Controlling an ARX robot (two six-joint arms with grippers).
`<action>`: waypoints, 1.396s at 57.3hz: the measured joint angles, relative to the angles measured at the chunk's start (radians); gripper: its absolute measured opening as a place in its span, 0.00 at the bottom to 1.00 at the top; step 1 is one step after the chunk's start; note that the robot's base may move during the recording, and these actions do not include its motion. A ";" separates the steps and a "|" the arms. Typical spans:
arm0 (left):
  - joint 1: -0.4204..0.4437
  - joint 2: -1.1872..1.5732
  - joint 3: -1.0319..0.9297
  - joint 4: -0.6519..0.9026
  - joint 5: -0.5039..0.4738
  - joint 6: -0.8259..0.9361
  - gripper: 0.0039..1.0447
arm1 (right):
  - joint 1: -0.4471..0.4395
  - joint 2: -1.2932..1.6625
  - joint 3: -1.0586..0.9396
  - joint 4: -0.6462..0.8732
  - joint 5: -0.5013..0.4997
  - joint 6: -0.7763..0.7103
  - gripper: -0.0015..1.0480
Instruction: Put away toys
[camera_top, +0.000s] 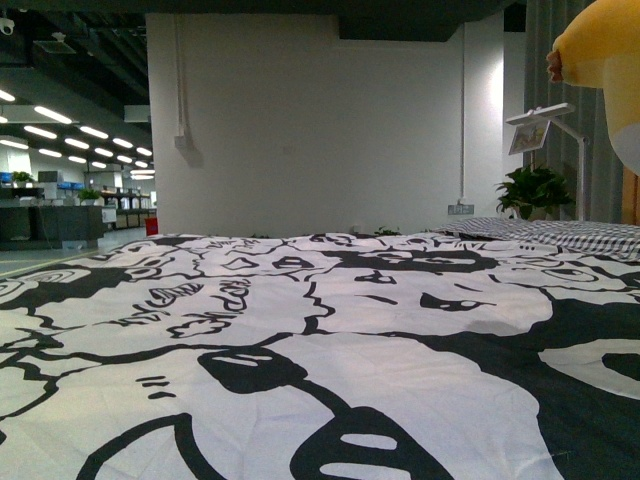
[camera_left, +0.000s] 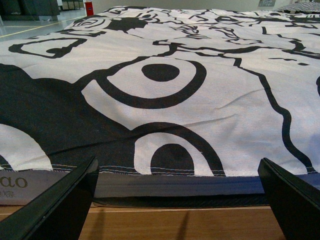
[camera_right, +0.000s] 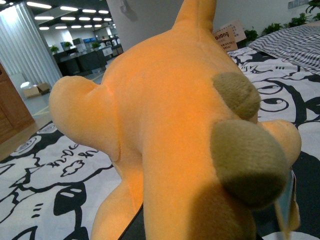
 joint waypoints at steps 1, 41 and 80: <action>0.000 0.000 0.000 0.000 0.000 0.000 0.94 | 0.000 0.000 0.000 0.000 0.000 0.000 0.07; 0.000 0.000 0.000 0.000 0.000 0.000 0.94 | 0.236 -0.264 -0.414 -0.027 0.450 -0.310 0.07; 0.000 0.000 0.000 0.000 0.001 0.000 0.94 | 0.329 -0.452 -0.624 0.019 0.520 -0.320 0.07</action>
